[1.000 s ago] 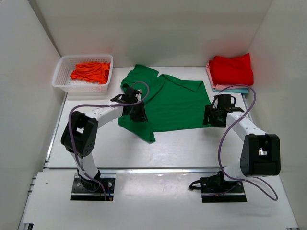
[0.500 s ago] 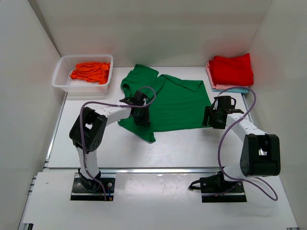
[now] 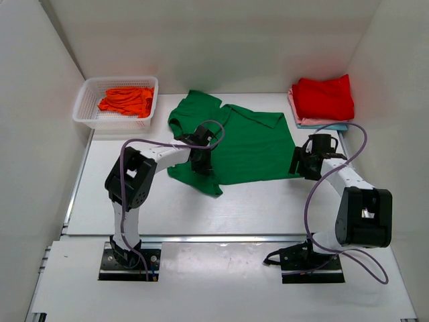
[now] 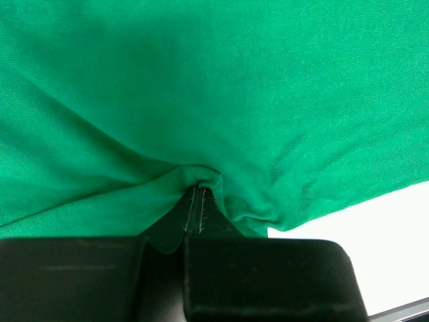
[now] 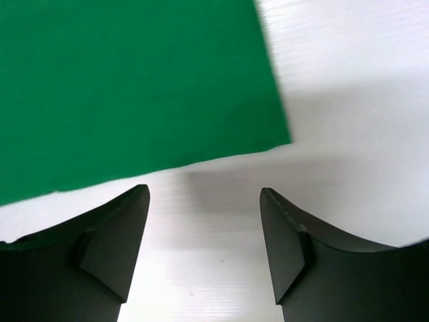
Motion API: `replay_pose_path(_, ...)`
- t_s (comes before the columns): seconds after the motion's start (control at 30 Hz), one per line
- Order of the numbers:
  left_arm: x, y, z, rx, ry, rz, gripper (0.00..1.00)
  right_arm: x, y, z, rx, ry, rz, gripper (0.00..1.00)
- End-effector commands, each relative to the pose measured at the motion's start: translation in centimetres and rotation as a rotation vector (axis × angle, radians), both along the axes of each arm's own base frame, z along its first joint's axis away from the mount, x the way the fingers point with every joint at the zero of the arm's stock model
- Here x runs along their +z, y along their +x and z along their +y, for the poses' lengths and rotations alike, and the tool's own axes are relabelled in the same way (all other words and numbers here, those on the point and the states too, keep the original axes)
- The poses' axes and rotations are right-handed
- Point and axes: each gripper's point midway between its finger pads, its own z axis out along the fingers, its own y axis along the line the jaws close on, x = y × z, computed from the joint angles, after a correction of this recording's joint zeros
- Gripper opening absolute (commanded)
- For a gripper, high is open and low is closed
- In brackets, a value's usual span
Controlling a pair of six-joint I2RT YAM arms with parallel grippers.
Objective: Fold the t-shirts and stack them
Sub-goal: Flatten out the tshirt
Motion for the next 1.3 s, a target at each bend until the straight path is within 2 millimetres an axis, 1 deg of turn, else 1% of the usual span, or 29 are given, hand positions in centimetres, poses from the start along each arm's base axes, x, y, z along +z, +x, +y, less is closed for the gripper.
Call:
replay_pose_path(0.0, 1.3, 0.1, 0.4, -0.001, 0.005, -0.026, 0.00, 0.8, 1.7, -1.9, -0.074, -0.032, -0.058, 0.64)
replay_pose_path(0.07, 2.1, -0.1, 0.8, 0.000, -0.006, -0.033, 0.00, 0.5, 1.8, -2.5, -0.095, -0.034, -0.042, 0.62)
replay_pose_path(0.2, 4.5, -1.0, 1.7, -0.004, -0.043, -0.052, 0.00, -0.6, 2.4, -3.4, -0.129, -0.032, -0.005, 0.62)
replay_pose_path(0.23, 6.2, -0.8, 1.8, -0.002, -0.058, -0.089, 0.00, -0.6, 2.7, -3.4, -0.127, -0.028, -0.002, 0.62)
replay_pose_path(0.3, 7.6, -1.4, 2.5, 0.002, -0.062, -0.100, 0.00, -1.5, 2.8, -3.2, -0.119, -0.032, 0.041, 0.62)
replay_pose_path(0.33, 9.6, -1.6, 3.0, 0.003, -0.086, -0.140, 0.00, -1.8, 3.1, -2.9, -0.105, -0.037, 0.052, 0.63)
replay_pose_path(0.37, 9.8, -1.7, 3.4, 0.013, -0.087, -0.140, 0.00, -2.2, 3.0, -2.8, -0.101, -0.039, 0.063, 0.62)
replay_pose_path(0.4, 11.0, -1.9, 3.8, 0.017, -0.112, -0.157, 0.00, -2.4, 3.1, -2.6, -0.091, -0.042, 0.076, 0.59)
replay_pose_path(0.43, 11.1, -1.9, 4.5, 0.038, -0.110, -0.162, 0.00, -2.8, 3.4, -2.5, -0.085, -0.043, 0.087, 0.50)
replay_pose_path(0.47, 12.2, -2.0, 5.0, 0.041, -0.123, -0.186, 0.00, -2.8, 3.3, -2.5, -0.084, -0.047, 0.092, 0.37)
replay_pose_path(0.5, 13.0, -2.2, 5.8, 0.058, -0.134, -0.204, 0.00, -3.0, 3.5, -2.4, -0.088, -0.049, 0.098, 0.31)
replay_pose_path(0.53, 13.1, -2.5, 6.9, 0.081, -0.129, -0.208, 0.00, -3.0, 3.6, -2.6, -0.084, -0.053, 0.097, 0.08)
replay_pose_path(0.57, 13.4, -2.5, 7.6, 0.095, -0.138, -0.219, 0.00, -3.3, 3.2, -2.5, -0.085, -0.048, 0.107, 0.00)
replay_pose_path(0.67, 13.2, -2.8, 8.4, 0.093, -0.127, -0.218, 0.00, -2.9, 3.3, -2.2, -0.076, -0.050, 0.093, 0.00)
replay_pose_path(0.7, 13.1, -3.2, 8.2, 0.082, -0.130, -0.204, 0.00, -2.6, 3.2, -2.1, -0.072, -0.050, 0.089, 0.00)
replay_pose_path(0.77, 14.1, -3.5, 8.4, 0.084, -0.143, -0.232, 0.00, -1.5, 2.9, -1.6, -0.050, -0.058, 0.062, 0.00)
replay_pose_path(0.8, 14.5, -3.7, 8.2, 0.079, -0.160, -0.236, 0.00, -0.3, 2.9, -1.3, -0.040, -0.070, 0.035, 0.00)
replay_pose_path(0.83, 15.6, -3.8, 8.3, 0.086, -0.186, -0.263, 0.00, 0.1, 2.4, -0.9, -0.026, -0.073, 0.034, 0.00)
replay_pose_path(0.87, 17.2, -3.7, 8.4, 0.091, -0.219, -0.299, 0.00, 1.7, 2.4, -0.6, -0.022, -0.070, -0.010, 0.00)
replay_pose_path(0.9, 17.7, -3.9, 8.4, 0.088, -0.222, -0.307, 0.00, 2.3, 2.1, -0.4, -0.024, -0.066, -0.020, 0.00)
replay_pose_path(0.93, 19.2, -3.9, 8.8, 0.096, -0.235, -0.344, 0.00, 4.0, 1.7, -0.2, -0.013, -0.072, -0.066, 0.00)
replay_pose_path(1.0, 22.6, -4.0, 8.7, 0.087, -0.278, -0.428, 0.00, 9.0, 1.8, 0.0, -0.013, -0.067, -0.211, 0.00)
replay_pose_path(1.03, 24.3, -4.1, 9.0, 0.098, -0.299, -0.479, 0.00, 10.1, 1.5, 0.0, -0.009, -0.060, -0.235, 0.00)
replay_pose_path(1.07, 27.6, -4.0, 9.6, 0.110, -0.334, -0.572, 0.00, 13.6, 1.5, 0.0, -0.010, -0.047, -0.330, 0.00)
replay_pose_path(1.1, 29.5, -4.0, 9.9, 0.123, -0.361, -0.618, 0.00, 15.4, 1.3, 0.0, -0.010, -0.032, -0.365, 0.00)
replay_pose_path(1.17, 37.1, -4.0, 11.6, 0.144, -0.438, -0.803, 0.00, 23.1, 0.9, -0.5, -0.021, -0.016, -0.563, 0.00)
replay_pose_path(1.2, 41.8, -4.5, 12.8, 0.157, -0.469, -0.907, 0.00, 26.7, 0.3, -0.2, 0.001, -0.005, -0.650, 0.00)
replay_pose_path(1.23, 43.4, -4.4, 13.1, 0.145, -0.478, -0.928, 0.00, 28.3, -0.1, -0.2, 0.006, 0.006, -0.682, 0.00)
replay_pose_path(1.27, 47.4, -4.9, 13.6, 0.110, -0.498, -1.003, 0.00, 31.1, -0.6, 0.1, 0.009, 0.019, -0.736, 0.00)
